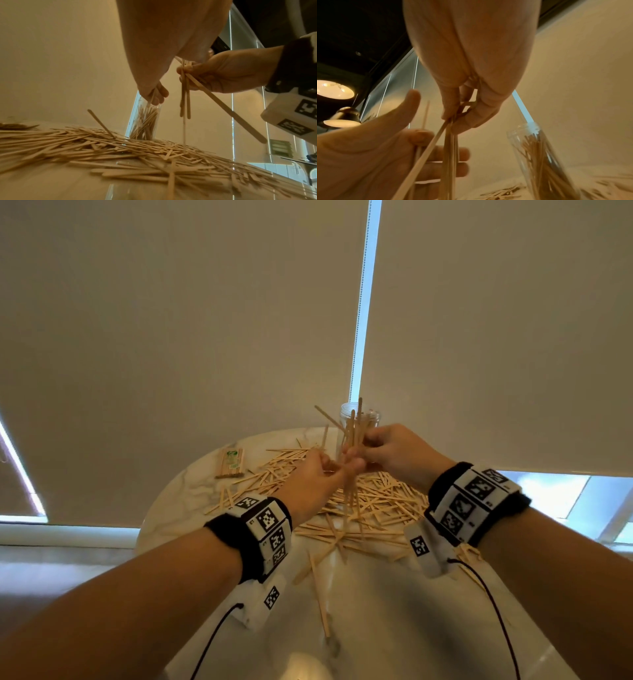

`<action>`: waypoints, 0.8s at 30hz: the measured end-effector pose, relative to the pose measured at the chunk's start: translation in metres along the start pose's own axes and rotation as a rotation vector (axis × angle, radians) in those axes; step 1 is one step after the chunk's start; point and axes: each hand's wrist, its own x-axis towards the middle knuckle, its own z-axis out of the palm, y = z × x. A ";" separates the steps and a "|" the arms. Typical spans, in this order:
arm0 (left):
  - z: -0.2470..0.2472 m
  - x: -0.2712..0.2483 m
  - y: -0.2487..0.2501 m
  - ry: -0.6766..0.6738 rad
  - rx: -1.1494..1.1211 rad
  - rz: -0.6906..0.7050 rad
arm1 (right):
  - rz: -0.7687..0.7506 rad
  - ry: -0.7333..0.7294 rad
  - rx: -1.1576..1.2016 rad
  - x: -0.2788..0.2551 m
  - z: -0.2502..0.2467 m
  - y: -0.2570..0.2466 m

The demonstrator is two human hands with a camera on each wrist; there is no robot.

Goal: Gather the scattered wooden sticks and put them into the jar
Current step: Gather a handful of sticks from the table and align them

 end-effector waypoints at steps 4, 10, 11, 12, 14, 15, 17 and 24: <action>0.011 0.008 -0.008 -0.119 -0.143 0.000 | -0.002 0.017 0.117 -0.004 0.015 0.002; 0.019 -0.002 -0.003 -0.161 -0.154 -0.001 | 0.048 0.035 0.257 -0.013 0.023 0.001; 0.019 -0.003 -0.004 -0.161 -0.143 -0.007 | 0.056 0.047 0.272 -0.015 0.022 0.000; 0.018 -0.003 -0.004 -0.147 -0.119 -0.018 | 0.058 0.064 0.279 -0.016 0.021 0.001; 0.013 -0.004 -0.008 -0.083 -0.033 -0.034 | 0.042 0.126 0.248 -0.018 0.017 0.002; 0.010 -0.004 -0.009 -0.044 -0.005 -0.039 | 0.028 0.174 0.223 -0.020 0.015 0.003; 0.006 -0.001 -0.014 0.021 -0.058 -0.083 | 0.017 0.259 0.179 -0.023 0.011 0.006; 0.011 0.008 -0.017 0.127 -0.211 -0.168 | 0.039 0.390 0.219 -0.029 0.029 0.010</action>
